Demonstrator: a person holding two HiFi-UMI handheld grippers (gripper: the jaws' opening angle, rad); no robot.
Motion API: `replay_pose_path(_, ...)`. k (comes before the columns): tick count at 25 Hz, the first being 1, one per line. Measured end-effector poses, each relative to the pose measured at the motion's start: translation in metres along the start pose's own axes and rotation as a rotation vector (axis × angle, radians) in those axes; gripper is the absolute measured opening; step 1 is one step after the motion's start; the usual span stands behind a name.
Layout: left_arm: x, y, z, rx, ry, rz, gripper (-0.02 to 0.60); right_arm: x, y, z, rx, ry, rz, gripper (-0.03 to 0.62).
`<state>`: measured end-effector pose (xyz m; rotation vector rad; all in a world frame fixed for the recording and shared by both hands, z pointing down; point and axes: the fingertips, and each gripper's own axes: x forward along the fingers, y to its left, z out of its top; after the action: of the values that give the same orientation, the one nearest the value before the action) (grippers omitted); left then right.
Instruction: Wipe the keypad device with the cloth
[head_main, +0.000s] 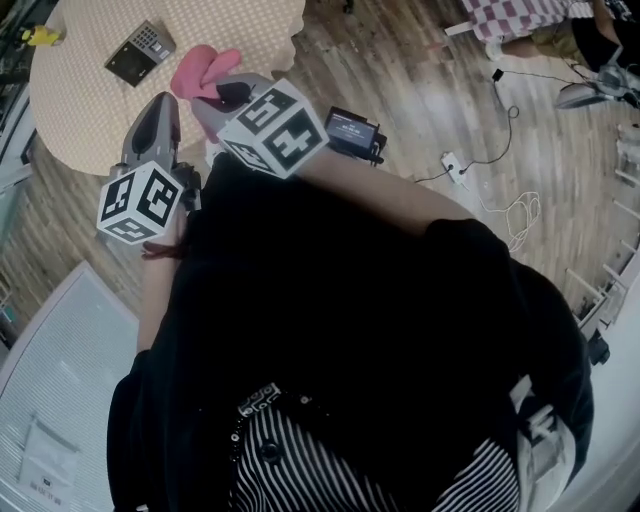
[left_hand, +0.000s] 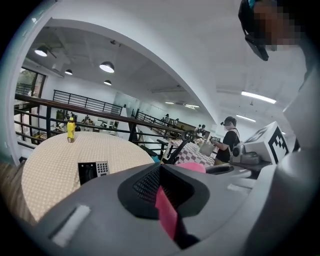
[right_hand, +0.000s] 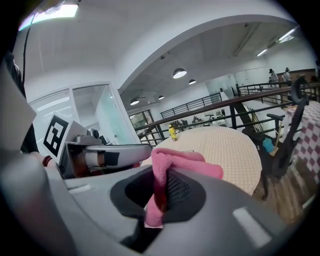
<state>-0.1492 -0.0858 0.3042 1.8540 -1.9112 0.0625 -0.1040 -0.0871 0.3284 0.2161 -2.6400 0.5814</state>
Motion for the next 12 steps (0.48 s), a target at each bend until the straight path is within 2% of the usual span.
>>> replay_pose_path(6, 0.011, 0.021, 0.018, 0.007, -0.006, -0.037, 0.003, 0.016, -0.005, 0.020, 0.007, -0.022, -0.046, 0.029)
replay_pose_path(12, 0.022, 0.102, 0.045, -0.003, 0.002, -0.079, 0.003, 0.096, 0.003, 0.055, 0.017, -0.008, -0.082, 0.029)
